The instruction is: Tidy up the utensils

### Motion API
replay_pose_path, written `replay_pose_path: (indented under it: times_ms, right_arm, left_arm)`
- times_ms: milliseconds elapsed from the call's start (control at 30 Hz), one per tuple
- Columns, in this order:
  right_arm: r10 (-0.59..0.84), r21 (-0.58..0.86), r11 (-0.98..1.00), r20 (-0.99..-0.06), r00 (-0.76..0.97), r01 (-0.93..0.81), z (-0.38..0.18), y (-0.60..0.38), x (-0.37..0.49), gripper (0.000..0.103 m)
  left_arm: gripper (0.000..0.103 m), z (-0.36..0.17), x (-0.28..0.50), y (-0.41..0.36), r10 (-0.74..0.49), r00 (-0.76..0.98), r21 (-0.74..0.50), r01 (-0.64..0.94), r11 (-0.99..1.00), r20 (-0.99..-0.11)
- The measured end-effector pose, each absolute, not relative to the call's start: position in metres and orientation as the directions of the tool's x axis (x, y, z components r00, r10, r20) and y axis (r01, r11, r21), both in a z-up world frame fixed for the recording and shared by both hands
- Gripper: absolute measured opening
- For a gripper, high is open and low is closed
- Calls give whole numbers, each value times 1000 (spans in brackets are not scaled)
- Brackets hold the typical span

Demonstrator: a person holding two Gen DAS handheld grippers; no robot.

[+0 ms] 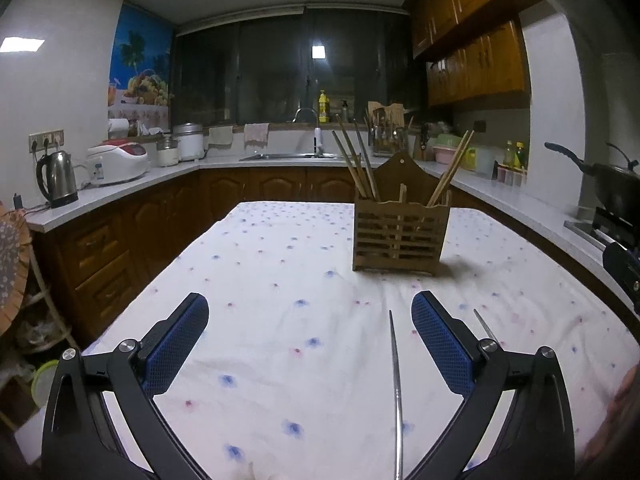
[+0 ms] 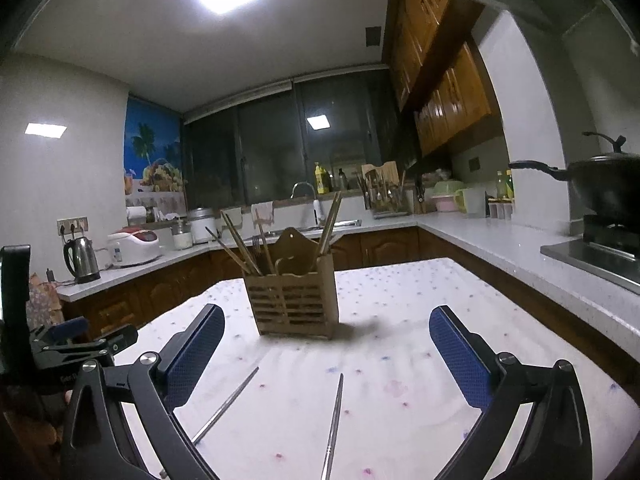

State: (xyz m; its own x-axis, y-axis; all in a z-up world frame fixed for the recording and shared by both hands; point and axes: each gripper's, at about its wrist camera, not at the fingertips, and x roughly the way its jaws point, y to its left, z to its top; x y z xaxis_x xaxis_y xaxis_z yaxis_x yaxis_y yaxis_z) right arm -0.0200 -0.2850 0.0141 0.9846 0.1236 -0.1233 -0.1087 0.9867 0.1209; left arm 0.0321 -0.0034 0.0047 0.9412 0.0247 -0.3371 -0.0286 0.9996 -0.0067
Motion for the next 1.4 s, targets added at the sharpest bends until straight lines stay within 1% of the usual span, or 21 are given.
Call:
replay_pose_path:
  times_ms: [500, 967, 1400]
  right_arm:
    - [128, 112, 988, -162, 979, -110, -1, -285, -23, 103]
    - [122, 116, 988, -186, 975, -101, -12, -291, -19, 103]
    - [123, 97, 989, -169, 978, -108, -15, -288, -21, 103]
  left_arm:
    - [103, -16, 30, -2, 37, 927, -2, -41, 999, -373]
    - [103, -19, 29, -6, 38, 927, 12, -36, 999, -374]
    - [103, -17, 25, -10, 47, 936, 24, -42, 999, -350]
